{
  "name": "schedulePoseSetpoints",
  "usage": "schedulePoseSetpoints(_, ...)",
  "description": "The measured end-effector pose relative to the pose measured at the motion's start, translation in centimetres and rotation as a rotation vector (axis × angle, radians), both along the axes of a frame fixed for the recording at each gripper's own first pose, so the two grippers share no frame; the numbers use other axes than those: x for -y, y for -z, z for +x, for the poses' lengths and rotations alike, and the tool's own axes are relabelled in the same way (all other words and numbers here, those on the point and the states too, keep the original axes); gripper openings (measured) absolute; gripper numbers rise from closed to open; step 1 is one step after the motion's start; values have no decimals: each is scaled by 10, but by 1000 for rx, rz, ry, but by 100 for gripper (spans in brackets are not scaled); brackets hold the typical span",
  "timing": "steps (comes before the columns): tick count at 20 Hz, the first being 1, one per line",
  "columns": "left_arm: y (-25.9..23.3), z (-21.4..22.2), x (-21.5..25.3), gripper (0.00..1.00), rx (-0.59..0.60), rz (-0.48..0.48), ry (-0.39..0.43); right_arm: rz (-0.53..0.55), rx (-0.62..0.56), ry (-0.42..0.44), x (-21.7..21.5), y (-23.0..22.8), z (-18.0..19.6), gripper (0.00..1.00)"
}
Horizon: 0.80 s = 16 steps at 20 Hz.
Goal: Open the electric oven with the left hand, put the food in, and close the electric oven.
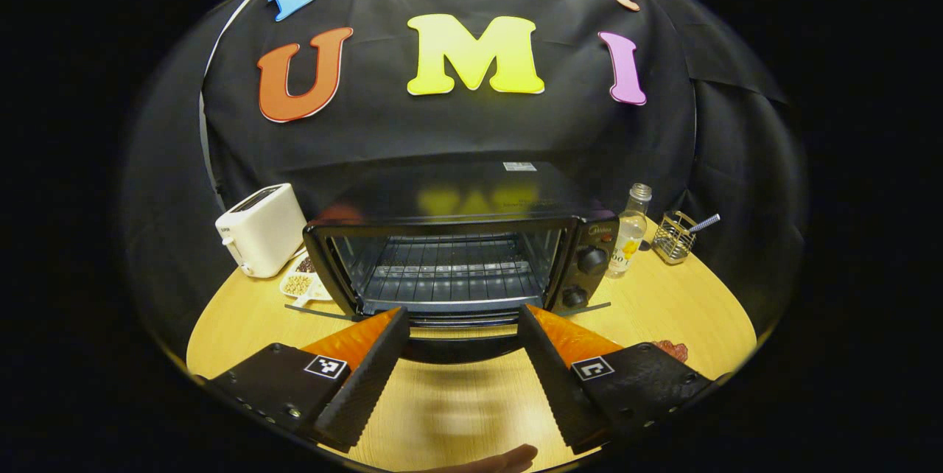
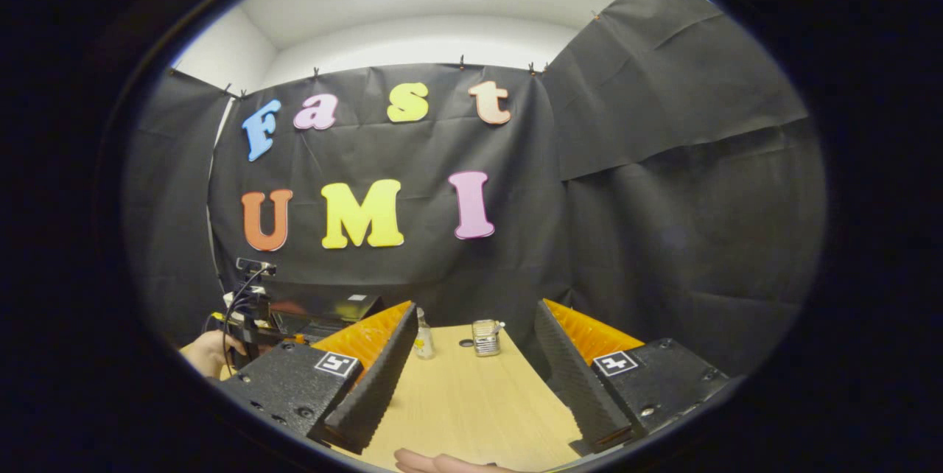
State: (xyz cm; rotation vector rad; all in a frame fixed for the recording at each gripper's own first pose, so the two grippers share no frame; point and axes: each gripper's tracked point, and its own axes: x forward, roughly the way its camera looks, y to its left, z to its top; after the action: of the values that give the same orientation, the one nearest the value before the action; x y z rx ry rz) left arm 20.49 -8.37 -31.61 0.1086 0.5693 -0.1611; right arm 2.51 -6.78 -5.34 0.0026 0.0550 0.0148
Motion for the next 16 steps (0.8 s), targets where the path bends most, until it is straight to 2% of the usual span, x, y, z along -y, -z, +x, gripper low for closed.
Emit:
schedulePoseSetpoints(11, 47, -48, -9, 95, -73, 4, -9, -22, -10, -22, 1, 8, -14, 100)
schedulePoseSetpoints(16, 77, -66, -12, 94, -149, 13, -12, -21, -18, -21, 5, 15, -14, 100)
